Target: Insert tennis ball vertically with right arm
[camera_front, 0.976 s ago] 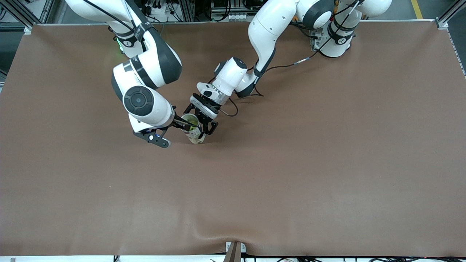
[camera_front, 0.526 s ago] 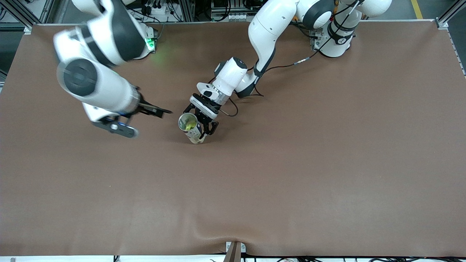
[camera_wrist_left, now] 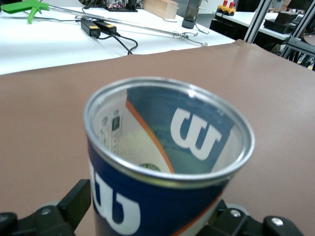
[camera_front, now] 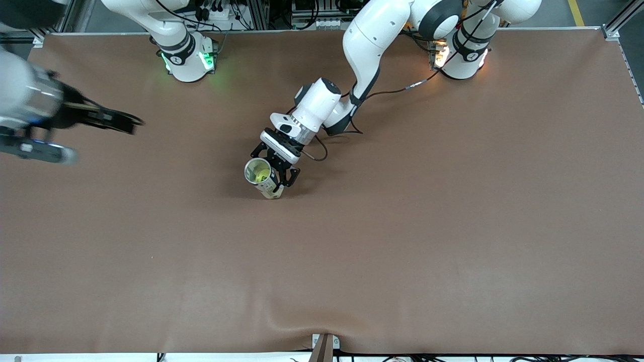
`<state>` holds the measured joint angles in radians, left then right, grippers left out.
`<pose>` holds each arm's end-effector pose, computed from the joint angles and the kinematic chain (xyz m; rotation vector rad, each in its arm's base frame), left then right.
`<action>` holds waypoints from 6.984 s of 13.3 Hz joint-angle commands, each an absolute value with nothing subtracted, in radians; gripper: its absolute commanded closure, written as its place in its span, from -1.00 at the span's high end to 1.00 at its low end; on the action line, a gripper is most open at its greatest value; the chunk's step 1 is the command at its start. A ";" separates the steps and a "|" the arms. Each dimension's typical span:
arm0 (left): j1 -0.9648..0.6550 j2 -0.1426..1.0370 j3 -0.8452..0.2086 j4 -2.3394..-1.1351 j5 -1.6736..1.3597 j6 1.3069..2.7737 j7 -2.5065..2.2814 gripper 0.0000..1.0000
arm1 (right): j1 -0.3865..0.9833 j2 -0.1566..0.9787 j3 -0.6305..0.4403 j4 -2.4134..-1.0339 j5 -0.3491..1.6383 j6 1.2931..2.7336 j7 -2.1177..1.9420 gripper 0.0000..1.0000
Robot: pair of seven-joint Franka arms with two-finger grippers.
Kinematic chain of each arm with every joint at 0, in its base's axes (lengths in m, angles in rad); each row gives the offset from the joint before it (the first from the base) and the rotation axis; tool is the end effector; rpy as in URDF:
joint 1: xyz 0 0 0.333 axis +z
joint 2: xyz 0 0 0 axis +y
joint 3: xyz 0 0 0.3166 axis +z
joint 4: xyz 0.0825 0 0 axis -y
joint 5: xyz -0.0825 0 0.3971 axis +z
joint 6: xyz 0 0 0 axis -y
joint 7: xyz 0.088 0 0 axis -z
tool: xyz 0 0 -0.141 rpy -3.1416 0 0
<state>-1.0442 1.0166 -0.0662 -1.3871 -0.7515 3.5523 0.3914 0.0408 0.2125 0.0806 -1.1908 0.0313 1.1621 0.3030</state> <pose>0.4427 -0.6458 0.1846 2.2664 -0.6647 1.1982 0.5726 0.0692 0.6152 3.1020 -0.2680 -0.3832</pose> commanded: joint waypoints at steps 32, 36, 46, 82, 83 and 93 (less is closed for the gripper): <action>-1.060 0.992 -0.069 -1.431 -0.897 3.533 0.390 1.00 | 0.118 -0.132 -0.117 -1.721 -0.015 1.615 0.055 1.00; -1.072 0.992 -0.069 -1.428 -0.904 3.533 0.379 1.00 | 0.100 -0.107 -0.110 -1.695 -0.006 1.612 0.054 1.00; -1.072 0.996 -0.064 -1.442 -0.899 3.525 0.385 1.00 | 0.097 -0.095 -0.106 -1.687 -0.008 1.606 0.052 1.00; -1.063 0.953 -0.063 -1.513 -0.928 3.436 0.407 1.00 | 0.097 -0.097 -0.106 -1.687 -0.008 1.601 0.052 1.00; -1.063 0.953 -0.064 -1.513 -0.928 3.436 0.405 1.00 | 0.097 -0.097 -0.106 -1.687 -0.008 1.601 0.052 1.00; -1.080 0.953 -0.067 -1.514 -0.979 3.438 0.402 1.00 | 0.095 -0.097 -0.106 -1.687 -0.008 1.598 0.052 1.00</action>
<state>-1.0664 0.9839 -0.0726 -1.4867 -0.9438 3.4492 0.3919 0.0986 -0.1064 -0.1041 -1.7123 -0.0135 1.6182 0.0615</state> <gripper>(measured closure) 0.000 0.000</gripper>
